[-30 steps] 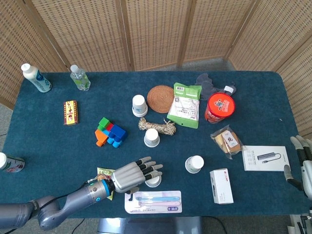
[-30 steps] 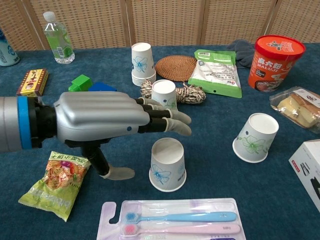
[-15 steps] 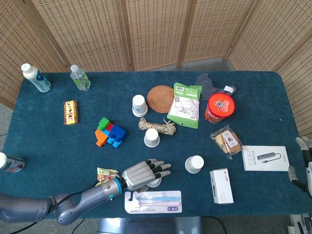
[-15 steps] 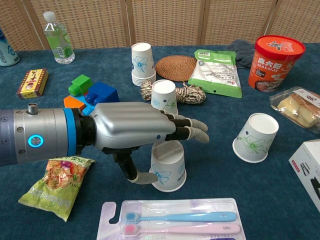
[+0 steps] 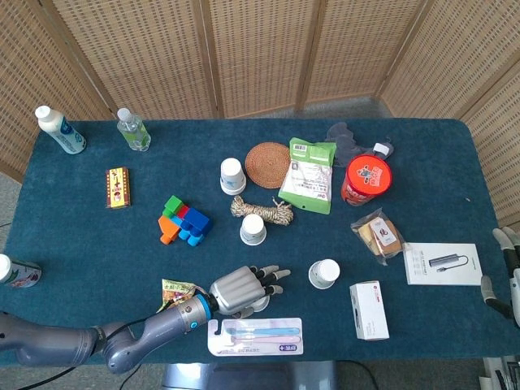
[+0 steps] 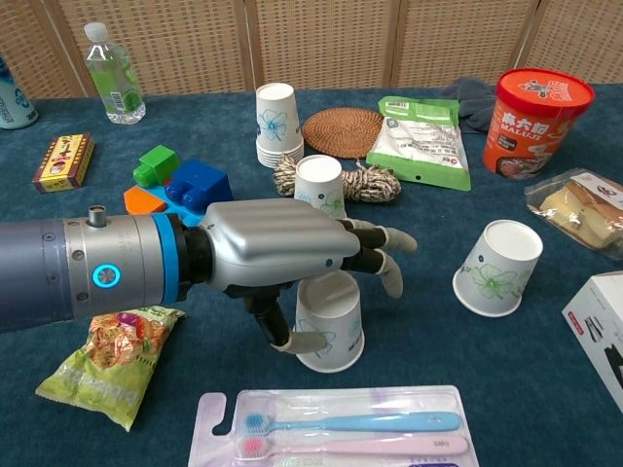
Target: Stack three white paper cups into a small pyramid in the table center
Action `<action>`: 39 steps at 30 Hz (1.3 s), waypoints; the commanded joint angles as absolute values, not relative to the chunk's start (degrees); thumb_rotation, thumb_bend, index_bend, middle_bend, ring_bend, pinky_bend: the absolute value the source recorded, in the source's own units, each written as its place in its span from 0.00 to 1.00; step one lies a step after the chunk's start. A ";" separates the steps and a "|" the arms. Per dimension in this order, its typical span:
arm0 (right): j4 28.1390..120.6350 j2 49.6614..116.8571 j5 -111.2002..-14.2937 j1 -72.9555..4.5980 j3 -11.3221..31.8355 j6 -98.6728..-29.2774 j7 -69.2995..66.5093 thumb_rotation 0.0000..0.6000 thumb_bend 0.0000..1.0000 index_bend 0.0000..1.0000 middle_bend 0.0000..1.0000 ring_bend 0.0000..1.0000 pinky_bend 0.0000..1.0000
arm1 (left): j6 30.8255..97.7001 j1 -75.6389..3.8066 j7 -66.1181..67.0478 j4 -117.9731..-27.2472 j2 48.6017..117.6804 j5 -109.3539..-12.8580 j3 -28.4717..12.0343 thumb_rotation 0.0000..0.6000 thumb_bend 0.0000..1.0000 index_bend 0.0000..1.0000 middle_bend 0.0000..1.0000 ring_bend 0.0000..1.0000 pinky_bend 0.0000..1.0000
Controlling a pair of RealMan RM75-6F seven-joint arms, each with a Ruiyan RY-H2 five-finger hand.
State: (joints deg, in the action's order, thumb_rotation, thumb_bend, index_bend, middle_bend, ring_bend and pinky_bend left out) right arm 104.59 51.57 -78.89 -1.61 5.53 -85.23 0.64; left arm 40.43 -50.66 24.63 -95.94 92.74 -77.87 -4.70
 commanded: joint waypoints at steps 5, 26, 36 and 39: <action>104.58 51.54 -78.67 -1.45 5.54 -85.25 0.68 1.00 0.51 0.00 0.00 0.00 0.00 | 41.47 -51.26 24.95 -94.83 93.72 -78.04 -4.12 1.00 0.43 0.30 0.06 0.16 0.48; 104.41 51.58 -78.55 -1.44 5.74 -85.04 0.48 1.00 0.51 0.00 0.00 0.00 0.00 | 44.65 -52.03 22.91 -92.32 93.25 -78.16 -4.57 1.00 0.46 0.41 0.17 0.26 0.56; 104.64 51.45 -78.35 -1.36 5.84 -85.11 0.62 1.00 0.51 0.00 0.00 0.00 0.00 | 44.24 -54.15 20.81 -88.92 95.16 -77.95 -6.49 1.00 0.46 0.38 0.15 0.26 0.55; 104.67 51.43 -78.30 -1.21 5.82 -85.26 0.55 1.00 0.51 0.00 0.00 0.00 0.00 | 44.19 -54.62 20.84 -87.50 96.16 -78.14 -6.35 1.00 0.46 0.37 0.14 0.25 0.55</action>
State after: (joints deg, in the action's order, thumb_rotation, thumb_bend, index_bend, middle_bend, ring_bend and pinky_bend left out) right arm 104.66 51.43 -78.31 -1.22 5.82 -85.25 0.55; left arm 44.21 -54.40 20.83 -87.94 95.79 -78.03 -6.39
